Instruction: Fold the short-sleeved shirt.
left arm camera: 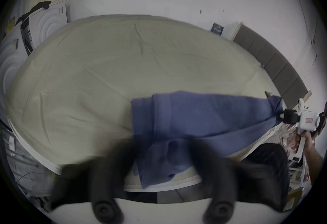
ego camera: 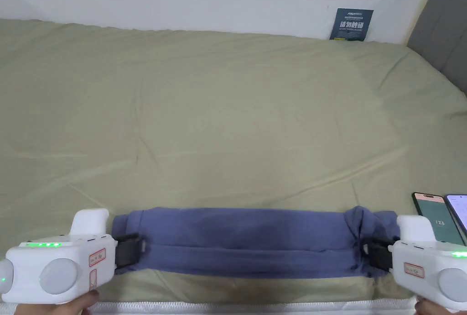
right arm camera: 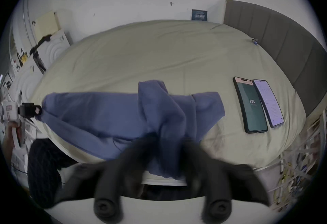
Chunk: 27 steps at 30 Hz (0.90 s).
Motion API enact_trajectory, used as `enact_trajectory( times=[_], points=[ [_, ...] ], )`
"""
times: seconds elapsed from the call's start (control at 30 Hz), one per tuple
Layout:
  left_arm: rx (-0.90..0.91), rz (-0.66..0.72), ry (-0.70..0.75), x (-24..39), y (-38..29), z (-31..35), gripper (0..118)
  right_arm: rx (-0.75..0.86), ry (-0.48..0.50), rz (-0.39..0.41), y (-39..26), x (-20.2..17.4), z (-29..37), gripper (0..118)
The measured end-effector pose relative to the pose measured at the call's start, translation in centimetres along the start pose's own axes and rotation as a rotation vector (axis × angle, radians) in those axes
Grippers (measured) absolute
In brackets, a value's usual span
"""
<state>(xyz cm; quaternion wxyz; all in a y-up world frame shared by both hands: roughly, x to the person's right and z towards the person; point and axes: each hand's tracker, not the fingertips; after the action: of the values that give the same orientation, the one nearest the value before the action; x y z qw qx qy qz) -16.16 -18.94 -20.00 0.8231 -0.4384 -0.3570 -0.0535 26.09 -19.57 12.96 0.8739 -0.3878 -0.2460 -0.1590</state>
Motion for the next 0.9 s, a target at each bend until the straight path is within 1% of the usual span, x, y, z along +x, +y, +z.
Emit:
enact_trajectory(
  times=[0.03, 0.07, 0.1, 0.13, 0.17, 0.2, 0.23, 0.27, 0.3, 0.33, 0.37, 0.4, 0.43, 0.47, 0.5, 0.53, 0.6, 0.67, 0.7, 0.73, 0.77, 0.8, 0.83, 0.87, 0.9],
  points=[
    [0.035, -0.009, -0.032, 0.1, 0.2, 1.1, 118, 0.018, 0.037, -0.036, 0.3, 0.2, 1.0, 112],
    [0.084, -0.015, -0.052, 0.1, 0.3, 2.4, 117, 0.015, 0.074, -0.078, 0.4, 0.3, 2.0, 116],
    [0.151, -0.017, -0.063, 0.8, 0.3, 4.6, 117, 0.047, 0.122, -0.145, 0.3, 0.4, 3.5, 117],
    [0.171, -0.015, -0.075, 0.9, 0.2, 6.0, 117, 0.097, 0.161, -0.222, 0.0, 0.5, 4.9, 116],
    [0.184, -0.015, -0.079, 0.8, 0.0, 7.2, 117, 0.106, 0.181, -0.291, -0.3, 0.1, 6.3, 116],
    [0.197, -0.016, -0.067, 0.8, -0.5, 8.4, 117, 0.075, 0.196, -0.346, -0.6, -0.1, 7.1, 116],
    [0.21, -0.015, -0.048, 0.7, -0.9, 9.2, 115, -0.005, 0.217, -0.354, -0.9, -0.4, 7.4, 114],
    [0.215, -0.004, -0.013, 0.5, -1.5, 9.9, 111, -0.091, 0.225, -0.33, -1.2, -1.1, 7.6, 103],
    [0.223, 0.014, 0.009, 0.1, -2.0, 10.4, 101, -0.114, 0.194, -0.305, -1.9, -2.3, 8.0, 80],
    [0.231, 0.023, 0.027, -0.1, -2.4, 10.9, 71, -0.067, 0.197, -0.3, -2.5, -3.1, 8.6, 31],
    [0.201, 0.059, 0.044, -0.6, -2.6, 10.1, 35, -0.039, 0.183, -0.231, -2.9, -4.1, 9.1, 5],
    [0.181, 0.091, 0.03, -1.2, -2.8, 9.9, 7, -0.04, 0.171, -0.173, -3.0, -5.0, 9.4, 5],
    [0.152, 0.125, 0.0, -1.9, -2.9, 9.3, 7, -0.051, 0.138, -0.136, -3.1, -6.3, 9.6, 5],
    [0.124, 0.141, 0.007, -2.3, -3.2, 8.6, 7, -0.031, 0.147, -0.123, -3.2, -7.0, 9.9, 5],
    [0.116, 0.135, 0.011, -2.6, -3.3, 8.1, 6, -0.027, 0.185, -0.115, -3.1, -7.5, 10.1, 5],
    [0.084, 0.127, -0.02, -3.2, -3.3, 6.8, 6, -0.027, 0.193, -0.086, -2.8, -8.2, 10.3, 5],
    [0.05, 0.166, -0.073, -4.2, -3.0, 5.4, 7, -0.011, 0.14, -0.031, -2.2, -9.6, 10.7, 5],
    [0.015, 0.236, -0.188, -7.1, -2.4, 2.6, 7, -0.029, 0.202, -0.071, -1.4, -9.7, 10.9, 5],
    [0.017, 0.307, -0.25, -8.2, -2.1, 1.5, 7, -0.029, 0.23, -0.121, -1.1, -9.7, 11.1, 5],
    [0.031, 0.373, -0.294, -9.4, -1.7, 0.5, 28, -0.029, 0.239, -0.145, -0.7, -9.7, 11.3, 5],
    [0.024, 0.398, -0.332, -10.4, -1.3, -0.4, 70, -0.026, 0.228, -0.137, -0.4, -9.7, 11.5, 5],
    [0.002, 0.447, -0.374, -11.6, -0.9, -1.9, 109, -0.02, 0.219, -0.133, -0.2, -9.9, 11.8, 5],
    [-0.029, 0.46, -0.411, -12.4, -0.6, -3.2, 118, -0.01, 0.206, -0.13, 0.1, -10.0, 12.2, 5],
    [0.067, 0.481, -0.473, -13.2, -0.1, -4.1, 118, -0.009, 0.201, -0.132, 0.3, -10.0, 12.5, 5],
    [-0.047, 0.557, -0.58, -14.0, -0.3, -5.9, 118, -0.01, 0.197, -0.137, 0.6, -10.0, 12.8, 5]
  ],
)
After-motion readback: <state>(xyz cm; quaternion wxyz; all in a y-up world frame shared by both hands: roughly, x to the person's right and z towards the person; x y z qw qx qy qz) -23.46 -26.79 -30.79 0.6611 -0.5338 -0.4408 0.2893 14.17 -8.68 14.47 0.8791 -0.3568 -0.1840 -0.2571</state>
